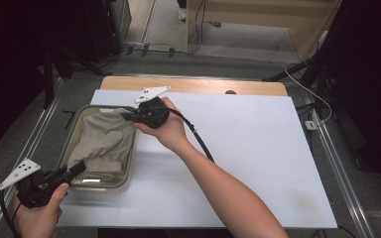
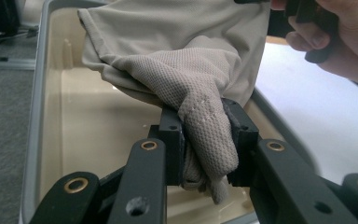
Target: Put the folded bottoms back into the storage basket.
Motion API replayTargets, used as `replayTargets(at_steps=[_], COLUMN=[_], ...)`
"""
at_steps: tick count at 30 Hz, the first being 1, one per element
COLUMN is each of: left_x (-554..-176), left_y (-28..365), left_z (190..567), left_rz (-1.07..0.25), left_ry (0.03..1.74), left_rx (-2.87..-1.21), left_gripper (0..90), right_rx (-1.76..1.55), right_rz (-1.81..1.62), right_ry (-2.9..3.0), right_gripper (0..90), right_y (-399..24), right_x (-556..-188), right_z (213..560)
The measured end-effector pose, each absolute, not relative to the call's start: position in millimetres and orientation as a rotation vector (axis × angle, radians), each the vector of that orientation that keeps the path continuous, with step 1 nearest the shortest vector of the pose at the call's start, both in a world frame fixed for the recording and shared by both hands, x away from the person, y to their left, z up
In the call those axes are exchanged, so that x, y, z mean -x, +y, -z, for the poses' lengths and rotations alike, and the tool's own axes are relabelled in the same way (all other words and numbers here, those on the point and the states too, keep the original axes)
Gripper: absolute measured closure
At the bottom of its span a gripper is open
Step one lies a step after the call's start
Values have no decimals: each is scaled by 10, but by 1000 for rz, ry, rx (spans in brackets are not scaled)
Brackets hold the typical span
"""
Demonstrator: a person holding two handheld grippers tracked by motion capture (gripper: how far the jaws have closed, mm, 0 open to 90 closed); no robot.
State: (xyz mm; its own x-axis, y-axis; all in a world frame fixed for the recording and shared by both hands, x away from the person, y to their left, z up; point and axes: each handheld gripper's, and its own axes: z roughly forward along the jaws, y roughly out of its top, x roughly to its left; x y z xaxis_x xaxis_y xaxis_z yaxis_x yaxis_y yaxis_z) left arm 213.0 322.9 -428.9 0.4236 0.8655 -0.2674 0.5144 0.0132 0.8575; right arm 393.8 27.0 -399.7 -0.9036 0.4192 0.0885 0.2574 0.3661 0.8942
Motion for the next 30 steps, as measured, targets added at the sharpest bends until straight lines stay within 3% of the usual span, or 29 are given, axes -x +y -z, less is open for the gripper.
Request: replayTargets(at_steps=[16,30], left_x=[-2234,-2264], left_y=[3240,3258], left_z=[4347,4359], left_rz=[-470,-454], left_ry=[1292,1297], left_rx=[-1686,-1710], left_gripper=[709,703], right_rx=[-625,-623], right_rz=[-1538,-1507], right_ry=[2454,2455], right_gripper=[827,826], right_y=[396,402], right_x=[-4108,-4112], right_z=[4267,4287])
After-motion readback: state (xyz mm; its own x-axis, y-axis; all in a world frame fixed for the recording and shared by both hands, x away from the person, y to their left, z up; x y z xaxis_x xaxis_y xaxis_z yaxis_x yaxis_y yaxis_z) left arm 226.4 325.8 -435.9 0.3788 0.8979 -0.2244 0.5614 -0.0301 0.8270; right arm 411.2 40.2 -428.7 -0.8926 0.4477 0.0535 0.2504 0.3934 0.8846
